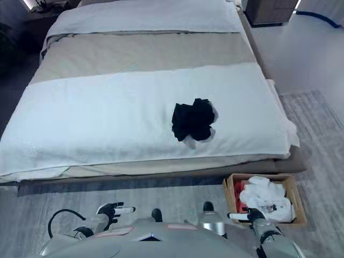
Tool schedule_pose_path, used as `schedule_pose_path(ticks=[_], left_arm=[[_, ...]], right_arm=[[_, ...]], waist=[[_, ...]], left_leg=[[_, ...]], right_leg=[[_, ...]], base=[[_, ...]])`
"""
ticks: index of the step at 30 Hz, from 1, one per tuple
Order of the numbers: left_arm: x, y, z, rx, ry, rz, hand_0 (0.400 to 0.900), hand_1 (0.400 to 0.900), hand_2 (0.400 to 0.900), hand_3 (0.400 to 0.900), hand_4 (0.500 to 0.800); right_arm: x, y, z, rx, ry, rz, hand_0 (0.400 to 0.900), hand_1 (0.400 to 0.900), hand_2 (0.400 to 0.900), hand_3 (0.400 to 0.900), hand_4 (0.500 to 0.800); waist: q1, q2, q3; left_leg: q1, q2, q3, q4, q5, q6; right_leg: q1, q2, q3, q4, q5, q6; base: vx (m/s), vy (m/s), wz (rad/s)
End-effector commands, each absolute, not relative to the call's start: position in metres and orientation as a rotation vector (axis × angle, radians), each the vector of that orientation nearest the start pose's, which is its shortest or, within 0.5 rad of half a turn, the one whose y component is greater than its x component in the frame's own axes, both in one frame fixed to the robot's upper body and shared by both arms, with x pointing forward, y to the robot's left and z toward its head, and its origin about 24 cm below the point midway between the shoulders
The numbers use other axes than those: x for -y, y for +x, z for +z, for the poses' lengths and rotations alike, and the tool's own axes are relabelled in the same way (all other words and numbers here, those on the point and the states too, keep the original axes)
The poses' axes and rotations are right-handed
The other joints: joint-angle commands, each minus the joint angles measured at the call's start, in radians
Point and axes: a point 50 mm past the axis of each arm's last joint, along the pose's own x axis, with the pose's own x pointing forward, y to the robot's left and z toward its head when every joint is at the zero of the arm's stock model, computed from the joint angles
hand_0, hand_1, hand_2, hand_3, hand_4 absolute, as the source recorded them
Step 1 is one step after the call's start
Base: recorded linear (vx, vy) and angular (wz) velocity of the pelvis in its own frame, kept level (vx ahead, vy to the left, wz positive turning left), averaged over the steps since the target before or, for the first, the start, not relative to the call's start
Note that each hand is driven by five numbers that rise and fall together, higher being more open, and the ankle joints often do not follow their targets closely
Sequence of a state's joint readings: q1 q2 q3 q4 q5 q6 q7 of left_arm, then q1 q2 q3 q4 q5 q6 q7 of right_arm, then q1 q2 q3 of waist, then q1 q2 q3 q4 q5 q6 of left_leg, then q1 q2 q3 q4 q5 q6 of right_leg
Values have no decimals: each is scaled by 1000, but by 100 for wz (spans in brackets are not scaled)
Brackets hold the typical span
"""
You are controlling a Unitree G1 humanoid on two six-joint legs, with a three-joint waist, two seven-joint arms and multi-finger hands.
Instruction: Put the clothes on the bed into the basket.
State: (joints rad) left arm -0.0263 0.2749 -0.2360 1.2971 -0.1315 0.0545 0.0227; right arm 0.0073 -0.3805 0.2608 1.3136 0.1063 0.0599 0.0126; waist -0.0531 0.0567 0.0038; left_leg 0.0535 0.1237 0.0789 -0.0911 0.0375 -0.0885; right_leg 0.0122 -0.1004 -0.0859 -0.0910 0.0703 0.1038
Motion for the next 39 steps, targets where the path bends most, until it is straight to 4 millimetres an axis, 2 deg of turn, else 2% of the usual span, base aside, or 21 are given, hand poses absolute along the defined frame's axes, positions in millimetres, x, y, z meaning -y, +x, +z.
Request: schedule_pose_path(ticks=[1, 28, 34, 37, 39], left_arm=[[-256, 94, -157, -1307, 330, 89, 900, 900, 900, 900, 800], [-260, 95, -156, -1305, 348, 103, 900, 900, 900, 900, 800], [-264, 107, -151, -1271, 355, 117, 900, 900, 900, 900, 800], [-263, 108, -151, -1266, 344, 118, 900, 900, 900, 900, 800], [-262, 109, -152, -1264, 341, 114, 900, 900, 900, 900, 800]], right_arm=[[289, 69, -151, -1382, -418, -108, 900, 900, 900, 900, 800], [288, 68, -151, -1386, -419, -107, 900, 900, 900, 900, 800], [292, 75, -148, -1364, -431, -112, 900, 900, 900, 900, 800], [292, 76, -148, -1356, -431, -115, 900, 900, 900, 900, 800], [291, 76, -149, -1360, -435, -108, 900, 900, 900, 900, 800]], waist=[[-4, -58, 14], [-2, -57, 17], [-11, -56, 45], [-13, -62, 59], [-7, -71, 72]], left_leg=[[23, -54, -8, 4, -84, 19], [26, -51, -21, 4, -87, 19], [-44, -41, -46, 95, -92, 11], [-111, -56, -71, 196, -95, -2], [-149, -82, -97, 273, -96, -10]], right_leg=[[-1, -12, -18, 32, -75, 9], [5, -8, -19, 38, -89, 4], [-47, 16, 3, 134, -139, -27], [-61, 27, 3, 151, -152, -47], [-53, 29, 3, 145, -155, -61]], base=[[0, 0, 0], [2, -4, 1], [-55, -91, 17], [-79, -153, 19], [-46, -158, 5]])
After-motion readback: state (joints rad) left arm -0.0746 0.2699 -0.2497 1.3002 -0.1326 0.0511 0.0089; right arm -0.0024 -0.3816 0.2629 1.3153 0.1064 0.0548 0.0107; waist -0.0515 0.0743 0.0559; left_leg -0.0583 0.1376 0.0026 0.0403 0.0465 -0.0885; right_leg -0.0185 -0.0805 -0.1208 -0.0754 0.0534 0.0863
